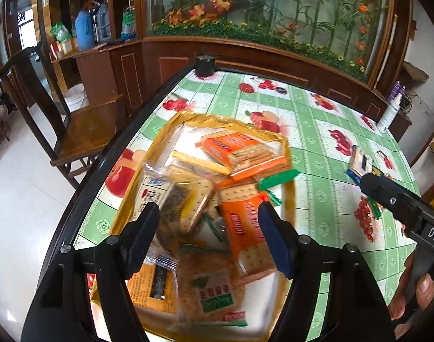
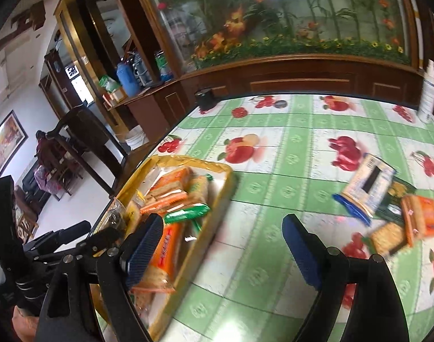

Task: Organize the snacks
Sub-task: 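Move both grippers back over the snack pile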

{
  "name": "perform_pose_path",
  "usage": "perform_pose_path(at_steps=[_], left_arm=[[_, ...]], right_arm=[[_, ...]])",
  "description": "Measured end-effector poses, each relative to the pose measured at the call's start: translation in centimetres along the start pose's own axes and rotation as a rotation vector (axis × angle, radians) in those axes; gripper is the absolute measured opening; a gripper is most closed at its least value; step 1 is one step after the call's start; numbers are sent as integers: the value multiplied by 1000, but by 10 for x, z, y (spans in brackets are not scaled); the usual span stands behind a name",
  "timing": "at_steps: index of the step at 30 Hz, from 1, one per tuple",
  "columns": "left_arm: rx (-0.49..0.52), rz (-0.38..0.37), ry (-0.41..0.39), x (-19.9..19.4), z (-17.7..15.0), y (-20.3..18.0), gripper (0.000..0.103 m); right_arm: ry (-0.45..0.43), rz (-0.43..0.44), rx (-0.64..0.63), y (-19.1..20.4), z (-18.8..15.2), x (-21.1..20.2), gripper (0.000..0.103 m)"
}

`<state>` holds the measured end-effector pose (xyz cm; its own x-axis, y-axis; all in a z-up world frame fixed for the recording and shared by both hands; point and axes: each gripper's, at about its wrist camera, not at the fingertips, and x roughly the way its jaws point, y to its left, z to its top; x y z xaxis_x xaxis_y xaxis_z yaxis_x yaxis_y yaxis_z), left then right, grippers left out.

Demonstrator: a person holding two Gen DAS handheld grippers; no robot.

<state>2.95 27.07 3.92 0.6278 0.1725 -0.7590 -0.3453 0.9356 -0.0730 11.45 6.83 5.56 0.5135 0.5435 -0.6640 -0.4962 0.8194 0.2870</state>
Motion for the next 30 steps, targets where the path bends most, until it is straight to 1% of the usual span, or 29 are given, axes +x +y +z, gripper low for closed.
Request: perform_pose_path(at_steps=[10,15,18,26,30], left_arm=[[32,-34,-14,-14,-6,-31,71],[41,-59,-15,-16,-8,-48,71],[64,-73,-12,-15,-9,-63,71],[115,-103,10,-7,-14,-97,71],[131,-118,26,-2,-17,-109,71]], right_arm=[[-33,-58,49,-49,-21,-43,88],[-53,-107,90,-84,-30,-65,88],[-62,-131,128,-109,-35,-76,88],[-69,-205,211,-164,-46,-91,88],[-68,-233,244,-184,-50,-92,88]])
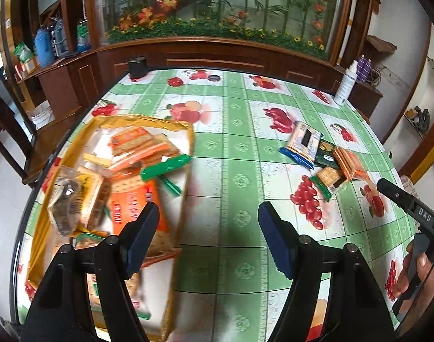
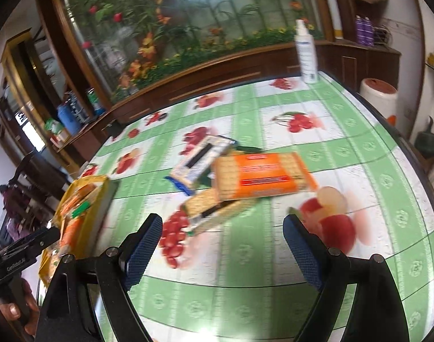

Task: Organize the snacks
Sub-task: 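Move both grippers back over the snack pile, then grasp the green-end soda cracker pack with the left gripper while the right grasps another orange cracker pack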

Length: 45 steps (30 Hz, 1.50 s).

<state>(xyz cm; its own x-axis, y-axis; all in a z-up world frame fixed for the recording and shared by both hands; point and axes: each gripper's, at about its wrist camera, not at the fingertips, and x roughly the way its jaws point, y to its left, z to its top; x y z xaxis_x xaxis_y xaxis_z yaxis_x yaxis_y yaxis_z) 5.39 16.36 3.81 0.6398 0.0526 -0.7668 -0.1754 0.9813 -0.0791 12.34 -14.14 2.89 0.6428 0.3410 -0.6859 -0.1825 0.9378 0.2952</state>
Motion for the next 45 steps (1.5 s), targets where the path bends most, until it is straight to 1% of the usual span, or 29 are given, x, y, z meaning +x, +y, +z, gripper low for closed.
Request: perform_pose_path(at_steps=[4,5,7,8,9,10,12,13,15,17,19,20,22,23,25,26,31,33,35,36,38,41,43,45], left_arm=[[9,-16,14,6,-2,-9,71],[9,-19,17,8,-3,-10,71],[8,-27,29,13,-4,-13,71],[9,-33,35,15,-5,-14,71],[12,-39,40,18,-5,-15,71],[14,-42,44,20,-5,-17,71],[26,-53,53,25,-6,-22,71],[42,-64,65,29,-6,-26,71],[78,-80,83,35,-7,-35,71],[130,-97,96,41,-9,-48,71],[187,-123,116,47,-10,-64,71],[209,-134,119,49,-11,-70,71],[255,-146,120,49,-12,-81,71],[267,-147,121,49,-13,-84,71],[279,-154,130,52,-11,-88,71],[278,-159,136,54,-10,-88,71],[280,-182,168,65,-5,-92,71],[294,-193,171,68,-3,-96,71],[328,-205,177,72,-1,-104,71],[346,-205,179,74,0,-108,71],[379,-201,176,78,2,-118,71],[409,-224,178,85,8,-132,71],[433,-235,189,91,11,-141,71],[462,-242,195,95,12,-147,71]], right_arm=[[30,3,35,-15,3,14,88],[40,17,46,-17,3,17,88],[75,112,130,-29,6,27,88],[98,146,186,-36,7,31,88],[115,146,207,-40,10,35,88],[120,130,187,-42,13,36,88],[126,72,125,-43,23,38,89],[129,78,94,-42,28,39,90],[143,127,-9,-37,39,43,91],[167,147,-148,-29,46,47,95],[214,152,-316,-15,48,56,99],[241,150,-405,-7,46,62,99],[276,104,-599,6,40,72,99],[267,56,-694,9,35,75,99],[254,15,-810,12,31,79,99],[258,20,-839,11,32,82,99],[302,173,-844,-3,50,96,98],[345,222,-852,-4,56,104,98],[393,249,-867,-4,57,111,98],[415,253,-875,-4,57,117,98],[423,247,-890,-6,57,121,99],[427,278,-851,-10,62,125,98],[424,262,-853,-11,62,128,99],[430,245,-889,-9,58,131,99]])
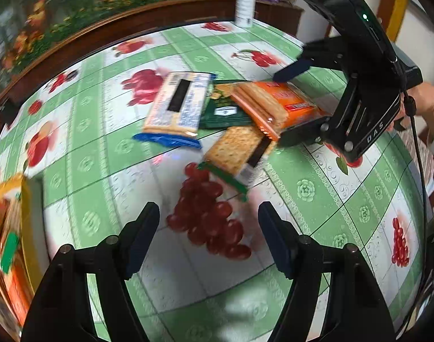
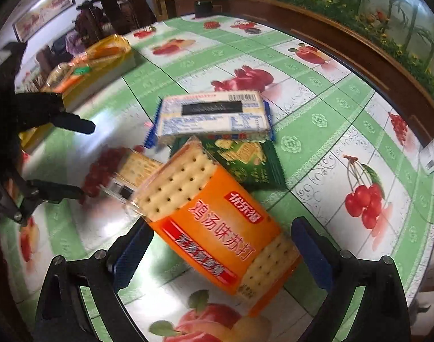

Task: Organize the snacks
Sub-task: 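Grasp the green-end soda cracker pack with the left gripper while the right grasps another orange cracker pack, then carry both packs to the tray and lower the soda cracker pack into it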

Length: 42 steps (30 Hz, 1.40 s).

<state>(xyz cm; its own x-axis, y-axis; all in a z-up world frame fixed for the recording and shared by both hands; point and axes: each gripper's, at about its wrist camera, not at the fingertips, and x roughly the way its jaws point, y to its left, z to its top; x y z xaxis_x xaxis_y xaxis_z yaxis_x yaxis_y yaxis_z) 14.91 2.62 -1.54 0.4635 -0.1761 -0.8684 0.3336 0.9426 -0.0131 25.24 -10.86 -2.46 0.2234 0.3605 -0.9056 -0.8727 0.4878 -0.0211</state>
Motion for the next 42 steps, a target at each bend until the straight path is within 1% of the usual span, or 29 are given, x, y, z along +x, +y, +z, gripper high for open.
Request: perform_pose_path(at_steps=[2,4,6,7,8,12,13,15,17,19,20,22,25,29,32,35,37,39,42], left_arm=[[23,-3,11,3,4,-3,71],[35,6,17,4,7,-4,71],[36,1,19,4,9,-3,71],[33,0,20,4,11,-1,71],[32,0,19,4,12,-1,71],[37,-2,26,8,18,0,71],[45,-3,29,9,21,-1,71],[70,-11,35,13,24,-4,71],[118,-10,44,18,28,-11,71],[171,2,55,25,33,-18,71],[186,5,61,28,35,-21,71],[207,20,78,36,43,-23,71],[206,24,97,47,51,-26,71],[162,-20,118,56,61,-24,74],[173,-30,136,61,66,-32,77],[168,-59,152,62,67,-37,77],[156,-55,144,62,66,-40,76],[136,-51,130,59,64,-40,60],[109,-47,117,51,57,-42,51]], right_arm=[[20,-11,-25,3,1,4,99],[31,10,-22,2,2,7,98],[32,66,23,-3,2,8,90],[30,99,49,-6,1,7,79],[24,105,65,-6,0,5,76],[46,95,80,2,-5,2,72],[46,106,91,4,-8,-1,68],[39,111,119,7,-13,-7,67],[9,124,153,9,-22,-19,63],[-39,124,205,9,-31,-34,61],[-77,130,233,10,-38,-47,60],[-121,134,274,11,-49,-63,59],[-175,112,348,12,-69,-90,56],[-246,95,418,21,-91,-128,55],[-277,84,463,32,-102,-150,55],[-316,75,513,46,-115,-172,55],[-350,81,536,56,-122,-183,55],[-383,94,542,67,-127,-193,55],[-407,93,544,84,-131,-200,55]])
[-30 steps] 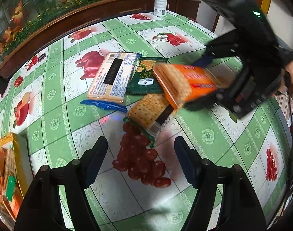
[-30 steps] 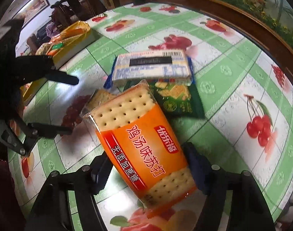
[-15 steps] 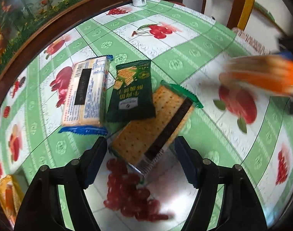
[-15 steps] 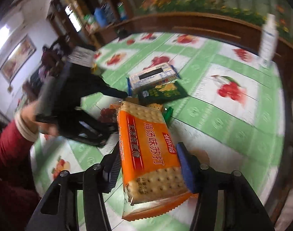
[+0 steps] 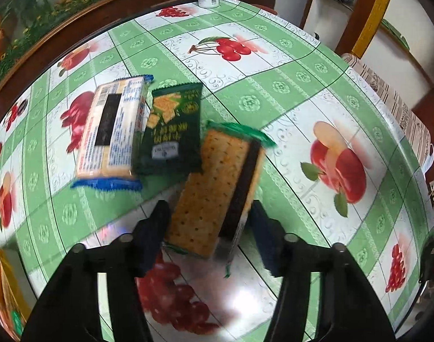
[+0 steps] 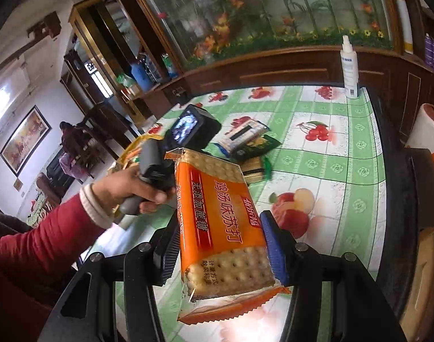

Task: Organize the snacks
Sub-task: 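Carry both packs to the tray and lower the soda cracker pack into it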

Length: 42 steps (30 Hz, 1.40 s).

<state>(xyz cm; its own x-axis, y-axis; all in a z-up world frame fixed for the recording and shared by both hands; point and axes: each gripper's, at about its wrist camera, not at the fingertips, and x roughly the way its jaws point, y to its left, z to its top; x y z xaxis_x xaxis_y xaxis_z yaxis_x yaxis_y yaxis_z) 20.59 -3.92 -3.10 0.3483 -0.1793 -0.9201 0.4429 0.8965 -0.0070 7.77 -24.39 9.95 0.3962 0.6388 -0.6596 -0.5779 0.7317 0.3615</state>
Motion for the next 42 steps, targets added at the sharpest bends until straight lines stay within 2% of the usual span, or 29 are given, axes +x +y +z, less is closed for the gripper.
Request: perform_pose_path(at_steps=[6,13,20,24,35,42], left_arm=[[-79,-12,-36,-16,-32,-5,48],[-234,3,-145,-60,-97,3,47],[-368,103,-237,-111,-168,25,47],[-416,172,-287,-140,-201,34,47],[-519,332,-367,-185,-259,67,47],[-581,386,-380,-195,-286,88,47]], right_arm=[[-6,-2,12,25,-23,2,55],[-60,13,112,45,-54,6,55],[-87,77,221,63,-77,36,55],[-83,106,222,84,-83,59,55],[-73,198,178,158,-80,110,54],[-55,243,142,196,-73,136,54]])
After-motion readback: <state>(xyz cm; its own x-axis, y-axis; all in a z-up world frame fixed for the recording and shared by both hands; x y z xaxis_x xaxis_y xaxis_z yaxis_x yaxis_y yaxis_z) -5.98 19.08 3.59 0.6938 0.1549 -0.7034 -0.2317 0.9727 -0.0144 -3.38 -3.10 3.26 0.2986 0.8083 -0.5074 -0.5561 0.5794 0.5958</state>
